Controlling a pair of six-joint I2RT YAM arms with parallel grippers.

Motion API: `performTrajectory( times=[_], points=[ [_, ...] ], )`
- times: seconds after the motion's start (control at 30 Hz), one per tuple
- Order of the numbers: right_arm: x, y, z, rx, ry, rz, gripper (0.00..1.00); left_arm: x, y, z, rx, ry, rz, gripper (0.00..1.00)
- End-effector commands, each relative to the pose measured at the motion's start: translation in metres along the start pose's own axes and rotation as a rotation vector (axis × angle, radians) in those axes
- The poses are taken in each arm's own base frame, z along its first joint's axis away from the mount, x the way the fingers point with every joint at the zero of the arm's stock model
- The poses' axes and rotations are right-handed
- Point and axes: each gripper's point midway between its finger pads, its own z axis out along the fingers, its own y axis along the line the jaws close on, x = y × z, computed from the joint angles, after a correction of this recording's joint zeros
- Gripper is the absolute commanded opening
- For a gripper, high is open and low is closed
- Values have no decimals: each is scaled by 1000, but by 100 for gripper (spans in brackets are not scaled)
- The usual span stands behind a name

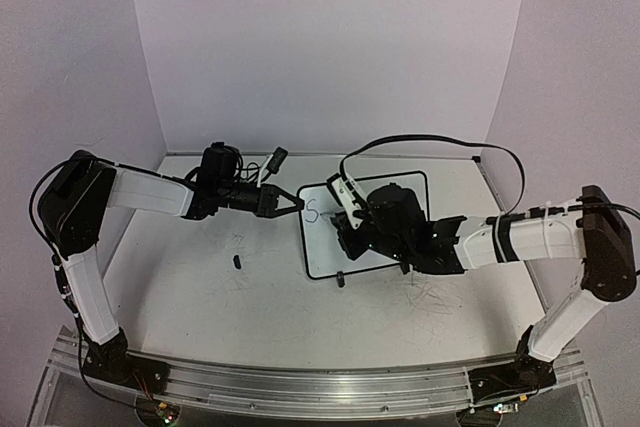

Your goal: Write a sentence on the whiteboard

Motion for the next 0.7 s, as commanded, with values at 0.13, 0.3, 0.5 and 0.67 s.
performTrajectory(
  times=[0.13, 0.3, 0.5, 0.67],
  points=[
    [-33, -8, -2, 38, -91, 30, 0, -8, -8, -4, 17, -9, 9, 0],
    [-32, -9, 1, 50, -88, 31, 0, -8, -8, -5, 17, -9, 10, 0],
    [-29, -11, 3, 64, -79, 29, 0, -8, -9, -5, 19, -9, 11, 0],
    [-23, -10, 5, 66, -59, 27, 0, -8, -9, -5, 20, -9, 12, 0]
  ],
)
